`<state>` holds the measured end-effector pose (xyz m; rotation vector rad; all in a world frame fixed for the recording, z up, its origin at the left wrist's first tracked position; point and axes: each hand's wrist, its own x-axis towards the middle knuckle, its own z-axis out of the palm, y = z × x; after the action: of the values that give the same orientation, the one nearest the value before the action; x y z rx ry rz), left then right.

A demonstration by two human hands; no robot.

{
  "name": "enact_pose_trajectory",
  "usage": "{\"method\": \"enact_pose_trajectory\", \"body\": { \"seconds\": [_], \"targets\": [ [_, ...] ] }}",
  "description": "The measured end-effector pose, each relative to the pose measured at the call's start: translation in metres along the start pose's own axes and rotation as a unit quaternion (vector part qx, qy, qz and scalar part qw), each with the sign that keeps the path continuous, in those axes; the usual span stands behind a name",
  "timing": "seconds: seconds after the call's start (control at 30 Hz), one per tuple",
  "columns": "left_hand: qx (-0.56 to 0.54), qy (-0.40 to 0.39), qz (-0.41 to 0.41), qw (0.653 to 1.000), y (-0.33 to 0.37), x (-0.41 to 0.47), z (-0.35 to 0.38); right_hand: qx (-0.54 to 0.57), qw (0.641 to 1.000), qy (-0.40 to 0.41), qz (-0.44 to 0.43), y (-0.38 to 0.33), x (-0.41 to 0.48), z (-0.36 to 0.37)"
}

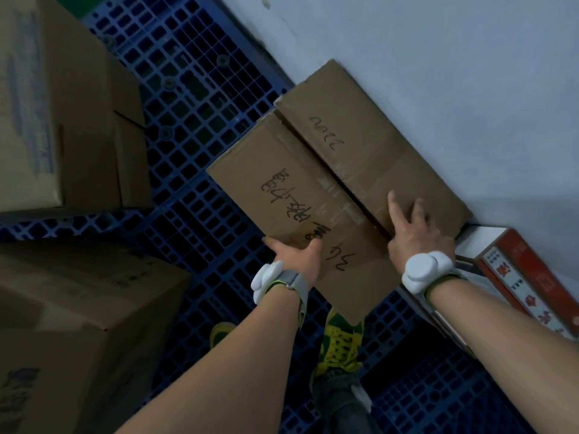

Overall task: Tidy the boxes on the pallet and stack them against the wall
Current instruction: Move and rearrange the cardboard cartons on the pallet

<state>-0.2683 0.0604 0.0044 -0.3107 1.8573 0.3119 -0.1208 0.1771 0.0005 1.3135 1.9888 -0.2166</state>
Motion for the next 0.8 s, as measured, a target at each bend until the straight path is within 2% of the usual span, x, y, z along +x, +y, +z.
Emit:
{"method": "enact_pose_trajectory", "body": {
  "seconds": [0.1,0.23,0.33,0.43,0.7,0.8],
  "targets": [
    [0.131,0.019,-0.018,0.991,0.004,-0.003,-0.008,-0.003,0.998,-0.070,-0.005,-0.012,0.006,-0.003],
    [0.223,0.051,0.063,0.971,0.001,-0.005,-0.028,0.018,0.998,-0.055,-0.015,-0.036,-0.009,-0.018],
    [0.260,0.057,0.129,0.955,-0.009,-0.016,-0.056,0.031,0.994,-0.057,-0.083,-0.067,-0.033,-0.029],
    [0.330,0.086,0.183,0.922,-0.023,-0.033,-0.102,0.021,0.983,-0.082,-0.165,-0.108,-0.061,-0.044],
    [0.303,0.197,0.239,0.901,-0.115,-0.081,-0.216,-0.061,0.946,-0.110,-0.298,-0.211,-0.136,-0.094],
    [0.266,0.255,0.215,0.904,-0.163,-0.099,-0.259,-0.083,0.932,-0.108,-0.335,-0.254,-0.169,-0.111]
  ]
}}
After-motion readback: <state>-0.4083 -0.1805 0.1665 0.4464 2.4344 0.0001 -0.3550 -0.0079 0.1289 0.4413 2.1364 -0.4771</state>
